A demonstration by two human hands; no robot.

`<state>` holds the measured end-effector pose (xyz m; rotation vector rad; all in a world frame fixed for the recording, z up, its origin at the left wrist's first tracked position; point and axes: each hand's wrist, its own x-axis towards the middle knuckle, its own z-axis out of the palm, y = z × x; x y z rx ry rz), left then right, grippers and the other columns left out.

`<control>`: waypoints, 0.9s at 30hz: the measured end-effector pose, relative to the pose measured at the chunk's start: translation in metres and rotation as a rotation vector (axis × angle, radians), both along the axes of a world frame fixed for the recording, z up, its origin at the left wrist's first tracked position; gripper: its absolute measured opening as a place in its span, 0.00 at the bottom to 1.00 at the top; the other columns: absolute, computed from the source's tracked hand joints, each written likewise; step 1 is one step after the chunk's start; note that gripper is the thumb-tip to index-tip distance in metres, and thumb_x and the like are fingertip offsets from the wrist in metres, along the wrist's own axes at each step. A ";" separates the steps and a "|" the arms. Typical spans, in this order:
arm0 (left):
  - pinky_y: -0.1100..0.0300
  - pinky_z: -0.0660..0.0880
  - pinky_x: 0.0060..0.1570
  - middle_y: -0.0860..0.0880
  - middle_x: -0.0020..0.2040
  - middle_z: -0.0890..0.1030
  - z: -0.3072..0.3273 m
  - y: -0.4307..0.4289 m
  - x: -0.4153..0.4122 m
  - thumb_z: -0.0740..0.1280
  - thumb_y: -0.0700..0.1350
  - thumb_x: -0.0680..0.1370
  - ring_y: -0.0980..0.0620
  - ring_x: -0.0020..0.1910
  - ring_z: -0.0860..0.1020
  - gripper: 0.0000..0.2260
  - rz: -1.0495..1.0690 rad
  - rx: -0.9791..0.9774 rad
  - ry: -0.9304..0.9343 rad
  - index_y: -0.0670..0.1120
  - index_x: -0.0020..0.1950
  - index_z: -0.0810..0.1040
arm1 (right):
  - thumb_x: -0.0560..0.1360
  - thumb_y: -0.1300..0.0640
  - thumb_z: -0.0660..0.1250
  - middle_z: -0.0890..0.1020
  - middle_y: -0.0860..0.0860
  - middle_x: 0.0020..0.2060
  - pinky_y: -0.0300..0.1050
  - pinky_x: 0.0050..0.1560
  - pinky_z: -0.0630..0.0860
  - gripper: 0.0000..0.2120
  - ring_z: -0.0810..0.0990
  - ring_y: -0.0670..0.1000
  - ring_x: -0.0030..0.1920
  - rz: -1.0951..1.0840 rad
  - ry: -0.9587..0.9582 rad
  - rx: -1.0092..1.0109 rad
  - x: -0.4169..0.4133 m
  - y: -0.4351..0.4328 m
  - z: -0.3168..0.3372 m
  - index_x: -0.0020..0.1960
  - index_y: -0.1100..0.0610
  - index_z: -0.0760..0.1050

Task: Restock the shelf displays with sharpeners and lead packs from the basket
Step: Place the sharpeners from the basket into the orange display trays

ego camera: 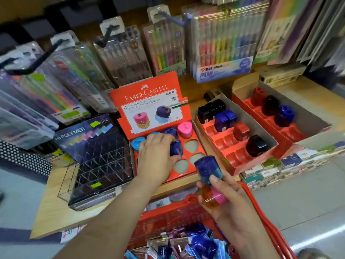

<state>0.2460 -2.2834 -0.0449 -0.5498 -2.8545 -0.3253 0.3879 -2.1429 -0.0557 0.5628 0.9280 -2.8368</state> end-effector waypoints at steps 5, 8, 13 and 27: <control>0.50 0.68 0.54 0.50 0.52 0.75 -0.003 0.000 0.002 0.76 0.53 0.67 0.46 0.56 0.72 0.20 -0.025 -0.044 0.050 0.50 0.56 0.77 | 0.57 0.57 0.79 0.82 0.60 0.45 0.47 0.38 0.79 0.29 0.82 0.52 0.42 -0.012 -0.004 -0.007 0.000 0.001 -0.001 0.57 0.60 0.80; 0.51 0.68 0.55 0.50 0.53 0.74 -0.002 0.002 0.003 0.75 0.54 0.68 0.47 0.56 0.72 0.19 -0.020 -0.066 0.054 0.50 0.55 0.75 | 0.52 0.55 0.84 0.82 0.60 0.44 0.47 0.39 0.79 0.34 0.81 0.52 0.43 -0.006 -0.008 0.004 0.000 0.000 -0.001 0.57 0.59 0.81; 0.52 0.66 0.55 0.52 0.53 0.78 0.005 0.002 -0.003 0.72 0.57 0.70 0.48 0.55 0.74 0.16 -0.031 -0.014 -0.021 0.52 0.54 0.76 | 0.53 0.54 0.84 0.82 0.61 0.50 0.48 0.41 0.78 0.35 0.81 0.53 0.44 0.001 -0.017 -0.013 0.002 -0.001 -0.002 0.59 0.59 0.80; 0.60 0.79 0.45 0.52 0.54 0.82 0.062 0.002 0.082 0.70 0.52 0.69 0.52 0.46 0.81 0.18 -0.111 0.929 -0.921 0.51 0.58 0.79 | 0.52 0.56 0.85 0.83 0.60 0.50 0.50 0.39 0.78 0.36 0.83 0.54 0.43 0.005 -0.003 0.057 0.003 0.001 0.005 0.58 0.56 0.79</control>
